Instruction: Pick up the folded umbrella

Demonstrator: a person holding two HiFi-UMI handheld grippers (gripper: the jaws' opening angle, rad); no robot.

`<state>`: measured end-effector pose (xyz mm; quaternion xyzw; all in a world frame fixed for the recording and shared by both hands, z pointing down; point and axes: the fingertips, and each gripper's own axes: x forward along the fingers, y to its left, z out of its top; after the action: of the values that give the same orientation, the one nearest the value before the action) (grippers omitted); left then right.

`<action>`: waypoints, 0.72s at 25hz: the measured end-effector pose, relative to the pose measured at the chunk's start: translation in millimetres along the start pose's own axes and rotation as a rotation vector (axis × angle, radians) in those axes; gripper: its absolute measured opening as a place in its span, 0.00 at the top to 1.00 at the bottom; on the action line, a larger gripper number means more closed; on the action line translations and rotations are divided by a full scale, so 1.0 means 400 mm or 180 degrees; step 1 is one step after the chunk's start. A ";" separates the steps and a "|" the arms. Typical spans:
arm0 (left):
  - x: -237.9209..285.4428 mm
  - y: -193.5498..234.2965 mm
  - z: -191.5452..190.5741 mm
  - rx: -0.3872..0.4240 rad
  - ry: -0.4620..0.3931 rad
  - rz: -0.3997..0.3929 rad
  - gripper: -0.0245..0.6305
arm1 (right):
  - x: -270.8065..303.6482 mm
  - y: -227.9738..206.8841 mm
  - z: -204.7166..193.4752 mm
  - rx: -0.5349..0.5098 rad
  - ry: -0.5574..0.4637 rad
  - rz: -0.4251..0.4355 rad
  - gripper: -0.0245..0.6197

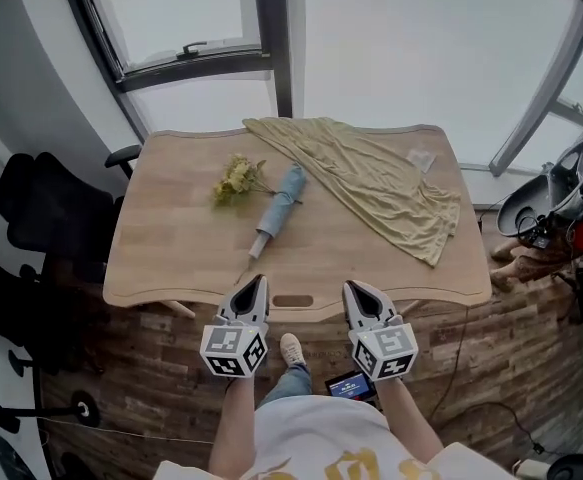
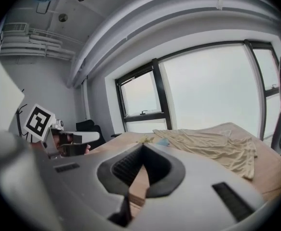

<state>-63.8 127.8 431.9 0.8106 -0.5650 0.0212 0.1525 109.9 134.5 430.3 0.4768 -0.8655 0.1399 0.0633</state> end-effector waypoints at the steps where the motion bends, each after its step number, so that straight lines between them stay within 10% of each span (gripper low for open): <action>1: 0.034 0.032 0.016 0.0000 0.0013 -0.0010 0.95 | 0.045 -0.006 0.016 -0.0003 0.0007 -0.0014 0.95; 18: 0.449 0.352 0.103 -0.0078 0.0312 -0.0300 0.95 | 0.501 -0.121 0.086 0.0116 0.0240 -0.0424 0.95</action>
<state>-134.5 -91.0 461.3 0.8324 -0.5183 0.0467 0.1907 43.8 -62.5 454.9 0.5288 -0.8261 0.1689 0.0964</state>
